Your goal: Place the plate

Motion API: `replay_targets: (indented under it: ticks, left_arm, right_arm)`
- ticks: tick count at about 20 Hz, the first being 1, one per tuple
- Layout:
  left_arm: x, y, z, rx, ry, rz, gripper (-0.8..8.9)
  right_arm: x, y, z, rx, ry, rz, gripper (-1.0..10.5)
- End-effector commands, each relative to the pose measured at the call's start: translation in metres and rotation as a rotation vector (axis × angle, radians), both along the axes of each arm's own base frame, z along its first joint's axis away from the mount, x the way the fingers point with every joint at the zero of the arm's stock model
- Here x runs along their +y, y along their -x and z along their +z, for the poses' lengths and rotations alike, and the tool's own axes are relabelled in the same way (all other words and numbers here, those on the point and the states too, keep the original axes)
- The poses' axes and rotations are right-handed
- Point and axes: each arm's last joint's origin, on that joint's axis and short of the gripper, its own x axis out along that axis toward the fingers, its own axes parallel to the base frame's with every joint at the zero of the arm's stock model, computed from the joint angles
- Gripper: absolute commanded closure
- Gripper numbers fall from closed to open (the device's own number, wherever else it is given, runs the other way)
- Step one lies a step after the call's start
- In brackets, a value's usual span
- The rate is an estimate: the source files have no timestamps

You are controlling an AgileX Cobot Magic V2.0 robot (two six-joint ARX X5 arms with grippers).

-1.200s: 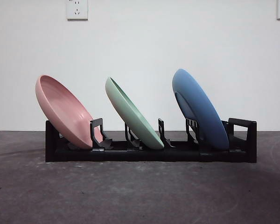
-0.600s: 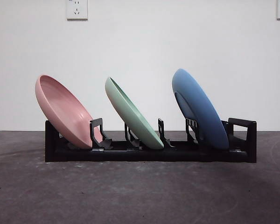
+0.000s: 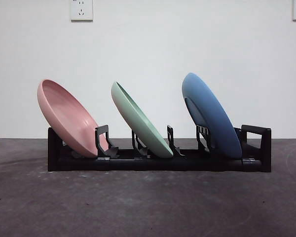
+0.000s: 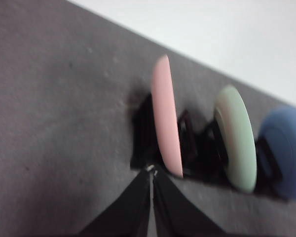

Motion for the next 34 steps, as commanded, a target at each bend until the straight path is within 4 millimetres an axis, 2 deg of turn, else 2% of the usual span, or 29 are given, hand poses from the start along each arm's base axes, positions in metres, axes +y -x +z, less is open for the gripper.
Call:
replay_targets:
  ticks: [1,8,12,13,14,15,17,24,27,34]
  left_arm:
    - [-0.001,-0.007,0.014,0.063,-0.069,-0.079,8.02]
    - [-0.005,-0.021,0.032,0.281,-0.118,-0.187,8.02]
    - [-0.011,-0.032,0.042,0.383,-0.135,-0.274,8.02]
    - [-0.012,-0.035,0.043,0.384,-0.136,-0.28,7.86]
    - [-0.012,-0.037,0.043,0.383,-0.135,-0.28,7.37]
    - [-0.012,-0.037,0.043,0.384,-0.133,-0.279,6.39]
    - [-0.012,-0.036,0.043,0.382,-0.134,-0.279,5.24]
    - [-0.012,-0.037,0.045,0.365,-0.136,-0.278,5.27]
    - [-0.012,-0.039,0.046,0.349,-0.136,-0.277,5.33]
    - [-0.012,-0.04,0.047,0.329,-0.138,-0.276,5.33]
  right_arm:
    - [0.003,-0.01,0.01,0.102,-0.005,0.087,9.3]
    - [0.011,-0.035,0.03,0.304,0.016,0.24,9.3]
    - [0.021,-0.059,0.042,0.375,0.078,0.33,9.3]
    - [0.024,-0.065,0.044,0.372,0.095,0.354,9.1]
    - [0.027,-0.068,0.045,0.376,0.109,0.359,8.5]
    - [0.029,-0.072,0.046,0.381,0.125,0.359,7.3]
    - [0.033,-0.077,0.049,0.386,0.146,0.352,6.1]
    - [0.043,-0.09,0.055,0.4,0.145,0.375,6.2]
    - [0.049,-0.113,0.06,0.425,0.145,0.387,6.5]
    - [0.082,-0.19,0.067,0.467,0.137,0.481,6.5]
